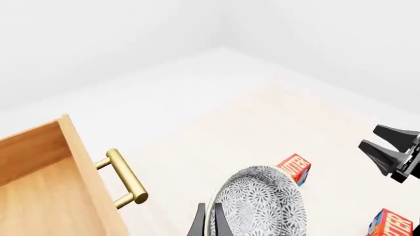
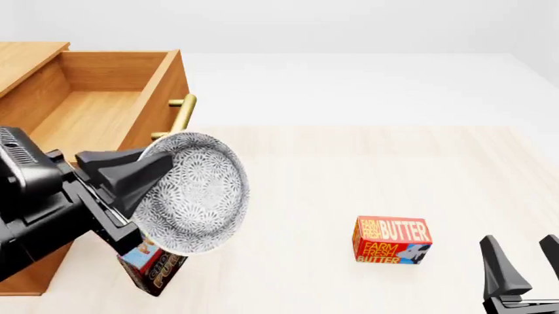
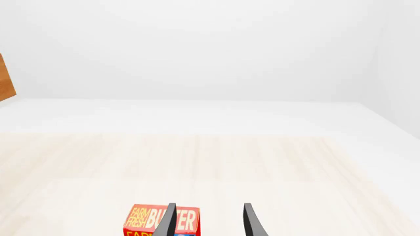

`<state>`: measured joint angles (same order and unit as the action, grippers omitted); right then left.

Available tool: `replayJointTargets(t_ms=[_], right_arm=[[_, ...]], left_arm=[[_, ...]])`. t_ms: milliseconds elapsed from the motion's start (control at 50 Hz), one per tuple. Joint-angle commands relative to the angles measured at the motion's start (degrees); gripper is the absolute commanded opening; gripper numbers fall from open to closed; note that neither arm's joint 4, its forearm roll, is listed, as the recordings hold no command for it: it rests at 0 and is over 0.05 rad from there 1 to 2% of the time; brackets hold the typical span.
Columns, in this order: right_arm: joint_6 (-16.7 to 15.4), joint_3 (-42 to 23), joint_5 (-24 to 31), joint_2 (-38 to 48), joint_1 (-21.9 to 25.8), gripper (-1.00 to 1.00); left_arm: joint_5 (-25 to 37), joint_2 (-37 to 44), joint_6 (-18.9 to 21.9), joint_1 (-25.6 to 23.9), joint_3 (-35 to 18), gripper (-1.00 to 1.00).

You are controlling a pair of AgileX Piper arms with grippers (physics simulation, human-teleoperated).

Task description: Put the bowl in the top drawer of the cabinet.

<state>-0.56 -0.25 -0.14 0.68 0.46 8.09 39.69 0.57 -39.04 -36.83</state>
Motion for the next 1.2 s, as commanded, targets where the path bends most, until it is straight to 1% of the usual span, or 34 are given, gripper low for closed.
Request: replayJointTargets(t_ms=[20,120,240,460,520,560,580,600,700,800,920,940,1080,1160,1200], right_arm=[[0.0,0.0,0.0,0.0,0.0,1.0],[0.0,0.0,0.0,0.0,0.0,1.0],[0.0,0.0,0.0,0.0,0.0,1.0],[0.0,0.0,0.0,0.0,0.0,1.0],[0.0,0.0,0.0,0.0,0.0,1.0],[0.0,0.0,0.0,0.0,0.0,1.0],[0.0,0.0,0.0,0.0,0.0,1.0],[0.0,0.0,0.0,0.0,0.0,1.0],[0.0,0.0,0.0,0.0,0.0,1.0],[0.0,0.0,0.0,0.0,0.0,1.0],[0.0,0.0,0.0,0.0,0.0,1.0],[0.0,0.0,0.0,0.0,0.0,1.0],[0.0,0.0,0.0,0.0,0.0,1.0],[0.0,0.0,0.0,0.0,0.0,1.0],[0.0,0.0,0.0,0.0,0.0,1.0]], left_arm=[[2.3,-3.1,1.7,2.4,-4.3,-1.0],[3.6,-4.1,4.0,4.7,-7.4,-1.0],[4.4,-4.3,5.7,7.9,-10.5,-1.0],[3.6,-3.0,6.7,11.7,-14.1,-1.0],[3.4,-2.6,6.8,12.0,-14.9,-1.0],[3.3,-1.9,6.2,13.1,-15.7,-1.0],[3.2,-1.9,5.8,14.5,-15.9,-1.0],[2.8,-1.6,6.4,14.8,-16.2,-1.0],[2.1,-0.6,6.8,15.3,-17.0,-1.0],[1.0,0.8,6.5,16.9,-17.6,-1.0],[-0.4,2.8,7.0,19.5,-18.4,-1.0],[-0.6,3.8,6.5,20.4,-18.7,-1.0],[-2.3,6.8,7.7,22.7,-19.5,-1.0],[-3.7,8.8,7.7,24.7,-19.3,-1.0],[-4.6,10.1,7.9,26.6,-19.5,-1.0]])
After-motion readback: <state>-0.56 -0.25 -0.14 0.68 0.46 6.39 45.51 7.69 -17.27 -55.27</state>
